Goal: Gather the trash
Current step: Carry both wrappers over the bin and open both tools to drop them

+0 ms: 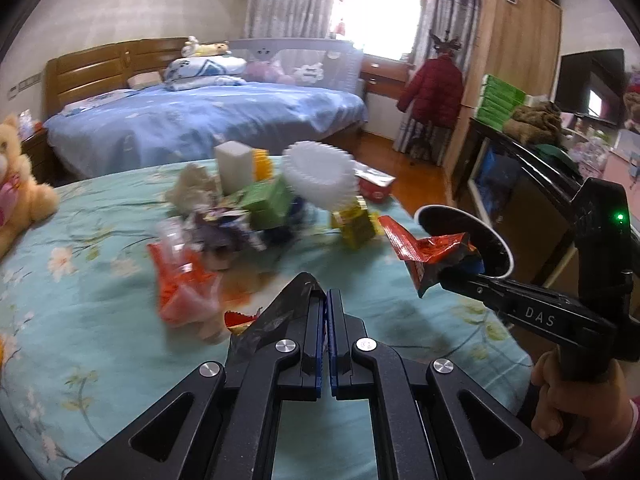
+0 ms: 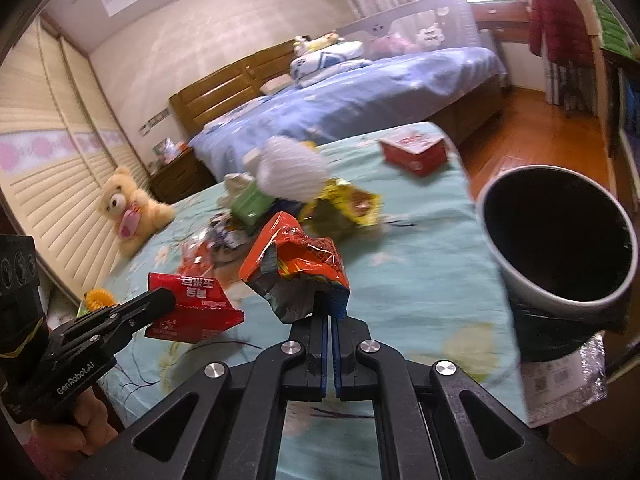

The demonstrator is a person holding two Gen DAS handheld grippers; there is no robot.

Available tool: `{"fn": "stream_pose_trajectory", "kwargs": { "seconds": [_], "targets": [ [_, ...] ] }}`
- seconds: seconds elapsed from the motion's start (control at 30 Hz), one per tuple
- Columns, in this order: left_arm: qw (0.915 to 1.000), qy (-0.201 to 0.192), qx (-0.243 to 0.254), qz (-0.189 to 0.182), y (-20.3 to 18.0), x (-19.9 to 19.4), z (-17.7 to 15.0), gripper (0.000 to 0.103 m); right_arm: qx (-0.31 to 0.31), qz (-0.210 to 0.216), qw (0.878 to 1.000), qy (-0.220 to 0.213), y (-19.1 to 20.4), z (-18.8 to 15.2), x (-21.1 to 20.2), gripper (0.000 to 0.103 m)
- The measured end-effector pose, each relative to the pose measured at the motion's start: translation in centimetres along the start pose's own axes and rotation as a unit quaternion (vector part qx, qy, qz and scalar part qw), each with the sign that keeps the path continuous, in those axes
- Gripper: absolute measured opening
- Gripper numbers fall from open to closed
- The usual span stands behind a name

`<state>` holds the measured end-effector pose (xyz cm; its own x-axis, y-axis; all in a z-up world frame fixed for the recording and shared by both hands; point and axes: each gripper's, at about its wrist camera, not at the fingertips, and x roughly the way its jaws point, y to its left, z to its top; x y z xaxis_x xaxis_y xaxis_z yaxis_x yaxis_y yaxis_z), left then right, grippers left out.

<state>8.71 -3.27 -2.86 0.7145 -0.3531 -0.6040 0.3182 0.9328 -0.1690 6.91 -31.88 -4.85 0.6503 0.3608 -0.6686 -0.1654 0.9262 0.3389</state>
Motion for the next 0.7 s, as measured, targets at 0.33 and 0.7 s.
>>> {"fn": "stream_pose_trajectory", "kwargs": {
  "seconds": [0.33, 0.7],
  "targets": [
    [0.9987, 0.003, 0.042, -0.03, -4.1, 2.9, 1.6, 0.001, 0.039, -0.041, 0.998, -0.016, -4.9, -0.2, -2.8, 0.001],
    [0.9958, 0.011, 0.071, -0.056, -7.5, 6.5, 3.1, 0.001, 0.072, -0.077, 0.994, -0.023, -9.2, -0.1, -4.4, 0.001]
  ]
}}
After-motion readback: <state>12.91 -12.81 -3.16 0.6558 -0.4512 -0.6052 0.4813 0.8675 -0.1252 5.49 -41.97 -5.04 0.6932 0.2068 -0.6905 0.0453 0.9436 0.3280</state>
